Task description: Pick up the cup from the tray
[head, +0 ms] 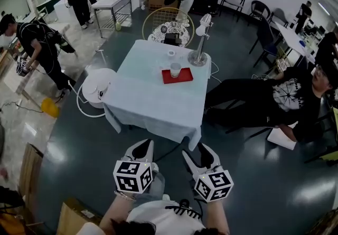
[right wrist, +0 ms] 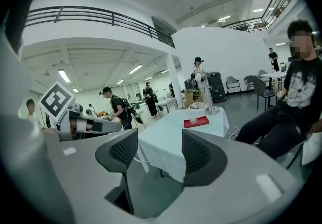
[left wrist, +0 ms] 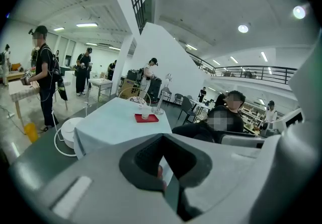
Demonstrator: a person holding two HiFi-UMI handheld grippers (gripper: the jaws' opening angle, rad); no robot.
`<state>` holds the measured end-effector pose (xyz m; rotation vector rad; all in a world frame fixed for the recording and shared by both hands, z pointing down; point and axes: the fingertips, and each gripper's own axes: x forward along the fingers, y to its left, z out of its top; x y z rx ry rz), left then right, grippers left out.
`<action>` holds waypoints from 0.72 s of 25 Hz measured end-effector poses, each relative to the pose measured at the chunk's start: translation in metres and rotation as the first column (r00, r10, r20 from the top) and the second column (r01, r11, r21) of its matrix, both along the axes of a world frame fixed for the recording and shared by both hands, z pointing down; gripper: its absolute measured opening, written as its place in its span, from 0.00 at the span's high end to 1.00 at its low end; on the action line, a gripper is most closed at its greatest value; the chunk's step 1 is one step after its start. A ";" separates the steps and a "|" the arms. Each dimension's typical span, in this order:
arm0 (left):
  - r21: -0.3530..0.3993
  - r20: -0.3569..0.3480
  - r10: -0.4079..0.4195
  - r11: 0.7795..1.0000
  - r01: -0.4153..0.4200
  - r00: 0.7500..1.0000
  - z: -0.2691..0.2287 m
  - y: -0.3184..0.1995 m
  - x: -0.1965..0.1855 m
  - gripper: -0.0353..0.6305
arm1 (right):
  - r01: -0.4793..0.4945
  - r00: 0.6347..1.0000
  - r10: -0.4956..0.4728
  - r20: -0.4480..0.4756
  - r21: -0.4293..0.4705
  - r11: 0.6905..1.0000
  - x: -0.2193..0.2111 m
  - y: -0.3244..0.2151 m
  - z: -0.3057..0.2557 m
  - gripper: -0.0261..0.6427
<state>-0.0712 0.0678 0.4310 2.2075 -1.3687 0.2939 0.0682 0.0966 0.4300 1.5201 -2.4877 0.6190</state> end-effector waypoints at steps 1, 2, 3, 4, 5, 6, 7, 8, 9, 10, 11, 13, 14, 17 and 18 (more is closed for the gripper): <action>-0.007 0.003 0.004 1.000 -0.004 1.000 0.002 -0.007 -0.001 0.95 | 0.000 1.000 0.000 0.000 -0.003 1.000 -0.002 -0.006 0.001 0.54; -0.010 0.004 0.008 1.000 -0.008 1.000 0.003 -0.014 -0.001 0.95 | 0.000 1.000 0.000 0.000 -0.003 1.000 -0.003 -0.012 0.001 0.53; -0.010 0.004 0.011 1.000 -0.011 1.000 0.003 -0.021 -0.001 0.95 | 0.000 1.000 0.000 0.000 -0.003 1.000 -0.004 -0.018 0.001 0.52; -0.009 0.004 0.014 1.000 -0.014 1.000 0.002 -0.028 -0.001 0.95 | 0.000 1.000 0.000 -0.001 -0.002 1.000 -0.005 -0.024 0.000 0.51; -0.007 0.004 0.019 1.000 -0.019 1.000 0.000 -0.035 -0.001 0.95 | -0.001 1.000 0.001 -0.001 0.000 1.000 -0.006 -0.030 -0.002 0.50; -0.004 0.004 0.024 1.000 -0.024 1.000 -0.002 -0.041 -0.001 0.95 | -0.002 1.000 0.002 -0.001 0.004 1.000 -0.007 -0.036 -0.005 0.50; 0.000 0.003 0.030 1.000 -0.030 1.000 -0.004 -0.047 -0.001 0.95 | -0.005 1.000 0.005 -0.001 0.009 1.000 -0.008 -0.042 -0.008 0.49; 0.005 0.003 0.034 0.999 -0.034 0.999 -0.006 -0.053 -0.002 0.95 | -0.009 1.000 0.009 0.001 0.016 1.000 -0.009 -0.049 -0.010 0.48; 0.010 0.003 0.038 0.999 -0.038 0.999 -0.007 -0.060 -0.003 0.95 | -0.014 1.000 0.014 0.003 0.021 1.000 -0.009 -0.055 -0.013 0.48; 0.014 0.002 0.040 0.999 -0.040 0.999 -0.009 -0.066 -0.005 0.95 | -0.020 1.000 0.020 0.004 0.026 0.999 -0.010 -0.062 -0.015 0.47; 0.018 0.001 0.041 0.999 -0.041 0.999 -0.010 -0.073 -0.008 0.95 | -0.027 1.000 0.027 0.005 0.030 0.999 -0.011 -0.070 -0.016 0.47; 0.020 -0.003 0.043 0.999 -0.043 0.999 -0.011 -0.087 -0.012 0.95 | -0.037 0.999 0.037 0.002 0.039 0.999 -0.014 -0.084 -0.020 0.46; 0.020 -0.005 0.044 0.999 -0.044 0.999 -0.012 -0.094 -0.014 0.95 | -0.041 0.999 0.042 -0.001 0.043 0.998 -0.015 -0.090 -0.022 0.46; 0.020 -0.006 0.051 0.999 -0.051 0.999 -0.014 -0.113 -0.022 0.95 | -0.045 0.999 0.045 -0.005 0.042 0.998 -0.021 -0.108 -0.023 0.45; 0.020 -0.005 0.052 0.998 -0.052 0.999 -0.014 -0.120 -0.025 0.95 | -0.041 0.999 0.041 -0.001 0.036 0.999 -0.025 -0.113 -0.021 0.45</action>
